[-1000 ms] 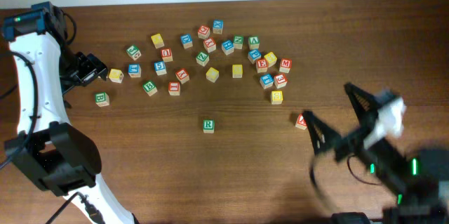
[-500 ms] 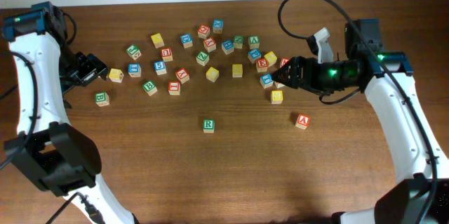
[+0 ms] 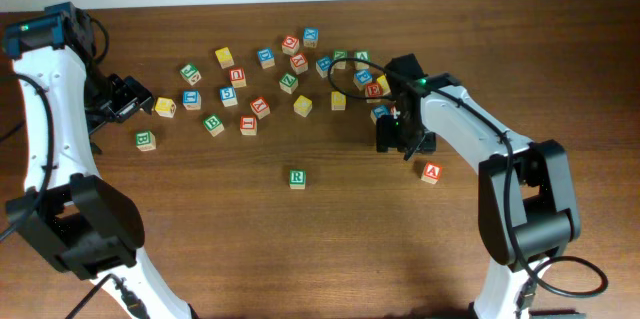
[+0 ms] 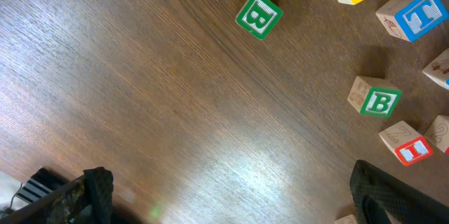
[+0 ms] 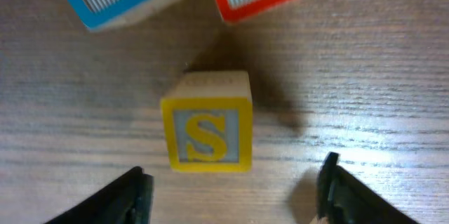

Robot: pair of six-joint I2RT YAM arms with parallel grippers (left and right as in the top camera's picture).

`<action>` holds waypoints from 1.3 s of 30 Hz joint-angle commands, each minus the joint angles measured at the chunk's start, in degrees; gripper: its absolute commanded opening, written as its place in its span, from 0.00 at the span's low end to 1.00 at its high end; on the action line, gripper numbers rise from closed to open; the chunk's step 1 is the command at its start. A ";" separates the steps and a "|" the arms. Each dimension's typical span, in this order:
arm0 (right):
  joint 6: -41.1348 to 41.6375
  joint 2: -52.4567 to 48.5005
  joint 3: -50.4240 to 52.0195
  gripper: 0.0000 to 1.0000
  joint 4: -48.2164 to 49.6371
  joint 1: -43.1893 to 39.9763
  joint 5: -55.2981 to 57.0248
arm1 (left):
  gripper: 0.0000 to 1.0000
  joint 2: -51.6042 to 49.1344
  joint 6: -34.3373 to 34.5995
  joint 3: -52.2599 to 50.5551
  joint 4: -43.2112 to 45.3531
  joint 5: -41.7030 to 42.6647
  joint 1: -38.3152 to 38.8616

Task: Spell out RSS
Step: 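Reach the right gripper into the cluster and grasp a yellow S block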

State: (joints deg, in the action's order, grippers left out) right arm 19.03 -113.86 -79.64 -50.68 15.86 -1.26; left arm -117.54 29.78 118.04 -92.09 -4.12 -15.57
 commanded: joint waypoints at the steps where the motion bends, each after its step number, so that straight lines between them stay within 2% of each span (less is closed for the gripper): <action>1: -0.07 -1.01 -0.28 0.61 1.77 1.03 2.62 | 0.99 0.22 0.11 0.07 0.07 -0.68 -0.42; 3: -0.07 -1.03 -0.28 0.50 3.28 1.03 2.62 | 0.99 0.22 0.11 0.07 0.07 -0.68 -0.42; 25: -0.07 -1.07 -0.02 0.51 6.60 2.14 2.01 | 0.99 0.22 0.11 0.07 0.07 -0.68 -0.39; 30: -0.07 -4.00 -0.02 0.51 6.80 2.47 3.48 | 0.99 0.22 0.11 0.07 0.07 -0.68 -0.39; 31: -0.07 -4.00 -0.04 0.50 6.93 2.47 3.50 | 0.99 0.22 0.11 0.07 0.07 -0.68 -0.42; 33: -0.07 -4.00 -0.07 0.38 6.99 2.47 4.15 | 0.99 0.22 0.11 0.07 0.07 -0.68 -0.42; 35: -0.07 -3.93 -0.09 0.37 6.99 2.51 5.01 | 0.99 0.22 0.11 0.07 0.07 -0.68 -0.39; 37: -0.07 -3.91 -0.09 0.30 6.86 2.51 4.98 | 0.99 0.22 0.11 0.07 0.07 -0.68 -0.42; 39: -0.04 -3.30 -0.20 0.29 6.32 2.51 4.96 | 0.99 0.22 0.11 0.07 0.07 -0.68 -0.42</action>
State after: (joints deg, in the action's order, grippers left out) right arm 19.07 -117.19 -79.61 -43.88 17.74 2.81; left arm -117.54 29.76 118.04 -92.07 -4.12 -15.57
